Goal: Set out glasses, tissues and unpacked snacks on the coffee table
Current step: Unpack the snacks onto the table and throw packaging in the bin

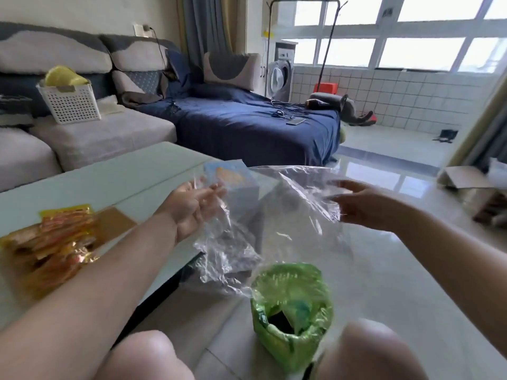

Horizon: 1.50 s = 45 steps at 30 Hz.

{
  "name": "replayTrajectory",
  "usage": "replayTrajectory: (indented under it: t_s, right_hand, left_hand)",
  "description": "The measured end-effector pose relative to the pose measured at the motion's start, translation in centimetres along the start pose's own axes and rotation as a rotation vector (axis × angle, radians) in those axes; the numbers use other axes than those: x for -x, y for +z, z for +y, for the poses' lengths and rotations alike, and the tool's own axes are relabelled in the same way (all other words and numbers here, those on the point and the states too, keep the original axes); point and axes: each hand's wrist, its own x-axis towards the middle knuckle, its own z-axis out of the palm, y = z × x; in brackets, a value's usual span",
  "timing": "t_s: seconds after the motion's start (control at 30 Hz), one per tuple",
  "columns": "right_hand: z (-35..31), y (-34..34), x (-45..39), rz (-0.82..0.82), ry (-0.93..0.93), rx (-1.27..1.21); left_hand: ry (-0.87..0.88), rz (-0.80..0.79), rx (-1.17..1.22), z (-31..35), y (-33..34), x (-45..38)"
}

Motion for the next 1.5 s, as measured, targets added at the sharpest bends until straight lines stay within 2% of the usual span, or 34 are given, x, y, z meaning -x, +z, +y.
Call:
replayTrajectory:
  t_s: [0.1,0.27,0.37,0.5,0.8,0.83,0.9,0.93,1.0,1.03,1.07,1.13,1.2,1.37,1.5]
  right_hand:
    - [2.9,-3.9,0.1,0.144,0.033,0.023]
    - [8.9,-9.0,-0.5,0.314,0.185,0.118]
    - [12.4,-10.7,-1.7,0.349,0.276,0.143]
    - [16.9,-11.7,-3.3,0.4,0.347,0.227]
    - [21.9,-11.4,-7.9,0.447,0.316,0.379]
    - [22.1,-11.4,-8.1,0.441,0.3,0.492]
    - [22.4,-11.3,-8.4,0.399,0.202,0.961]
    - [22.4,-10.9,-8.3,0.378,0.063,1.168]
    - [22.7,-9.6,-8.2,0.256,-0.273,1.4]
    - [23.0,-8.6,-8.2,0.151,-0.38,1.468]
    - [23.5,-7.7,-8.3,0.007,-0.4,1.526]
    - [24.7,-5.8,-8.7,-0.273,-0.279,1.596]
    - [25.7,-4.6,-9.4,-0.444,-0.105,1.704]
    - [28.2,-2.8,-11.6,-0.658,0.075,1.93]
    - [30.3,-1.4,-13.2,-0.713,0.112,1.97]
  left_hand:
    - [-0.028,-0.045,-0.049,-3.6,2.5,-0.7]
    - [-0.051,-0.017,-0.337,-10.2,5.2,-2.5]
    - [-0.09,-0.058,-0.444,-14.5,6.1,-4.0]
    - [-0.206,-0.066,-0.428,-20.2,7.8,-5.6]
    - [-0.363,-0.326,-0.799,-30.7,10.8,-6.5]
    - [-0.377,-0.339,-0.83,-31.4,10.9,-6.7]
    - [-0.402,-0.357,-0.858,-32.9,10.8,-7.2]
    - [-0.419,-0.362,-0.857,-33.7,10.7,-7.4]
    - [-0.455,-0.366,-0.842,-34.9,10.5,-7.8]
    - [-0.472,-0.363,-0.825,-35.4,10.4,-7.9]
    - [-0.492,-0.352,-0.793,-35.9,10.3,-8.2]
    - [-0.531,-0.318,-0.7,-36.5,9.8,-8.7]
    - [-0.553,-0.301,-0.646,-36.9,9.2,-9.1]
    - [-0.581,-0.266,-0.7,-38.4,7.4,-10.7]
    - [-0.548,-0.232,-0.796,-39.2,6.5,-11.4]
